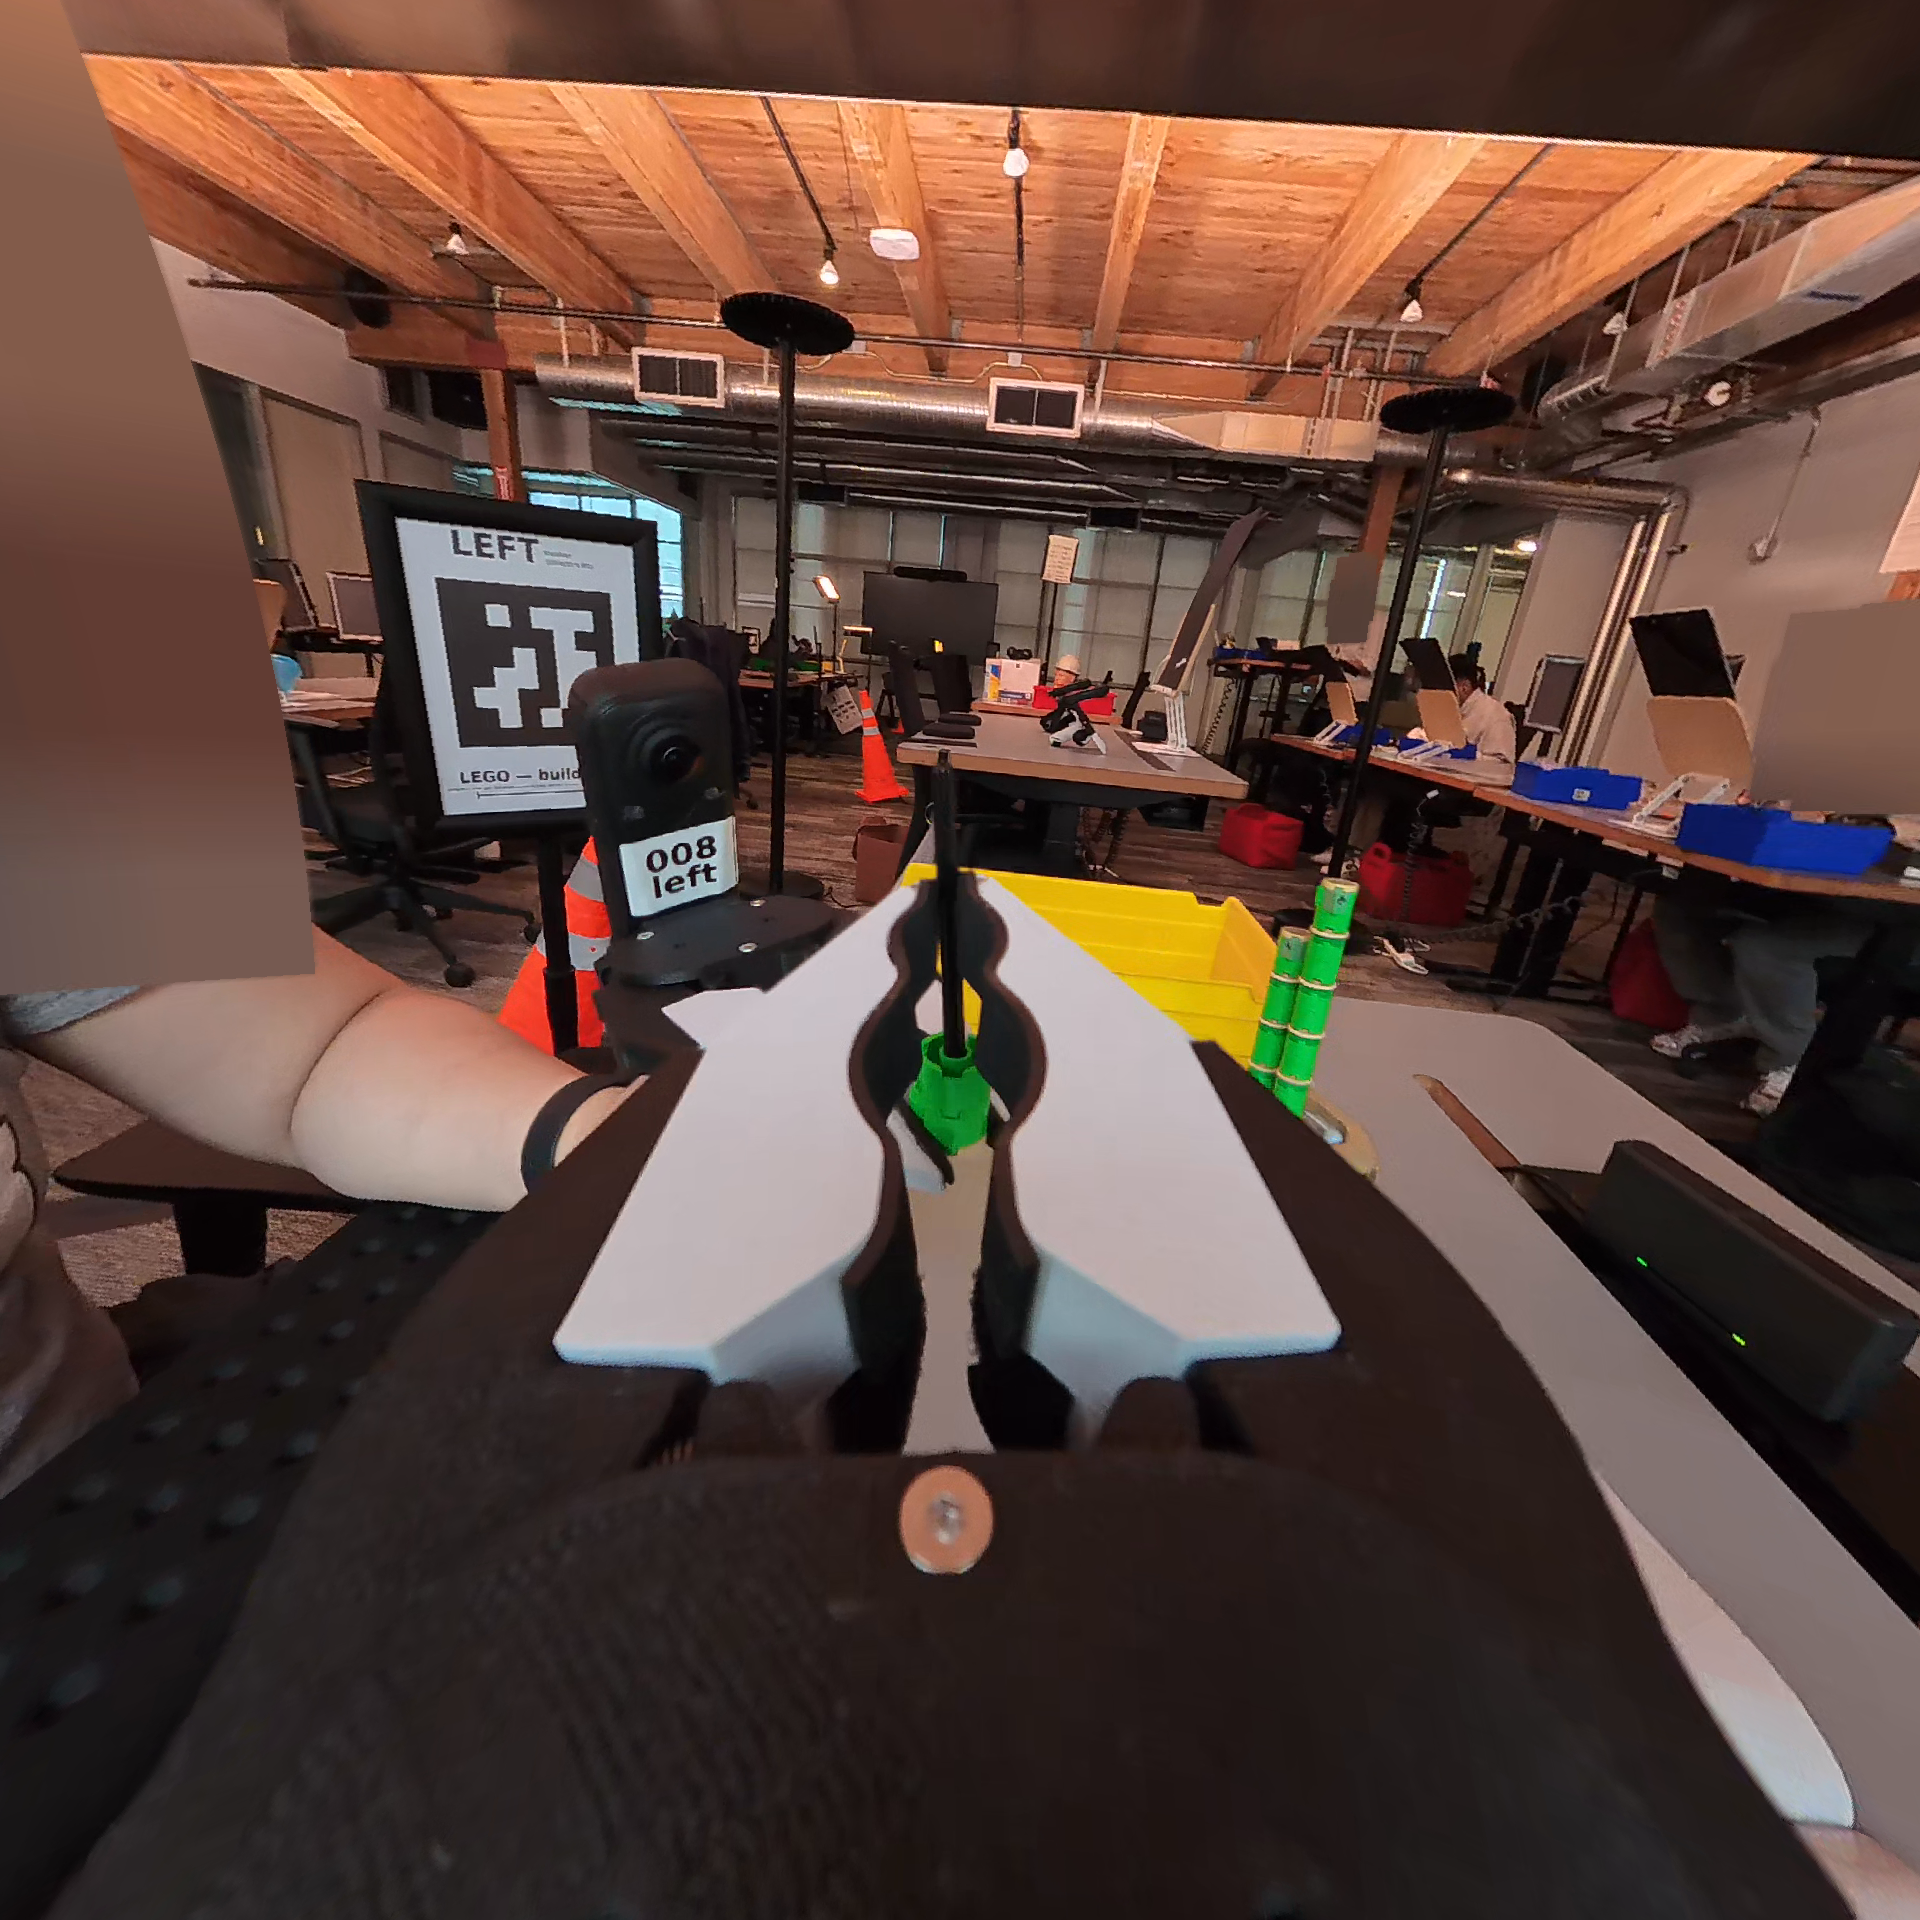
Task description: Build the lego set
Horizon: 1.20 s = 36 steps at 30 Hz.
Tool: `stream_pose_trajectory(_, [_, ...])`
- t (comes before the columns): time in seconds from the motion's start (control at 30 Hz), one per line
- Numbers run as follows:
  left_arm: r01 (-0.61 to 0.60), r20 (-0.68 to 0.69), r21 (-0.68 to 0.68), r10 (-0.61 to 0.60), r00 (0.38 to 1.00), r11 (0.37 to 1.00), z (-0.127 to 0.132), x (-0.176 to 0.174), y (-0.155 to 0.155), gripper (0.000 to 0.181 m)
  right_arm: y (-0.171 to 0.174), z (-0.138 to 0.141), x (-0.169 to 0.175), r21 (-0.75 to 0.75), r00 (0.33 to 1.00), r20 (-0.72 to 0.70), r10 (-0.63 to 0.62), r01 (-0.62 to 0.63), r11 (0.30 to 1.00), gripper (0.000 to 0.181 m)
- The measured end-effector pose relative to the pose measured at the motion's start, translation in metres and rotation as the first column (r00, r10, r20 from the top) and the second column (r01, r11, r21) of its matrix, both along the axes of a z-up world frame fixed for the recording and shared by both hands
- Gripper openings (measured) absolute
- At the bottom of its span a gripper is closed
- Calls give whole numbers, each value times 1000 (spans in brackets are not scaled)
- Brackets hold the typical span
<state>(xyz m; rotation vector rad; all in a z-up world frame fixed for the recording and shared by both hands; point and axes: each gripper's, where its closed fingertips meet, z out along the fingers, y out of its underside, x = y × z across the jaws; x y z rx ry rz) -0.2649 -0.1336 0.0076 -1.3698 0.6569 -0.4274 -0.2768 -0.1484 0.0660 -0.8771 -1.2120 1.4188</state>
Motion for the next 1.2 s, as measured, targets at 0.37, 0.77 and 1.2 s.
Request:
stream_pose_trajectory(0.37, [68,48,-122,-63,997,990,-11,4,5,14,16,-9,0,-51,998,43,-42,44,998,3])
stream_pose_trajectory(0.77, [145,89,-267,-126,988,953,-34,9,12,14,35,-31,-6,-256,985,173,10,35,966,8])
stream_pose_trajectory(1.2, [313,310,-485,-175,935,816,-69,8,22,14,61,-74,-18,-530,983,185,10,91,843,1])
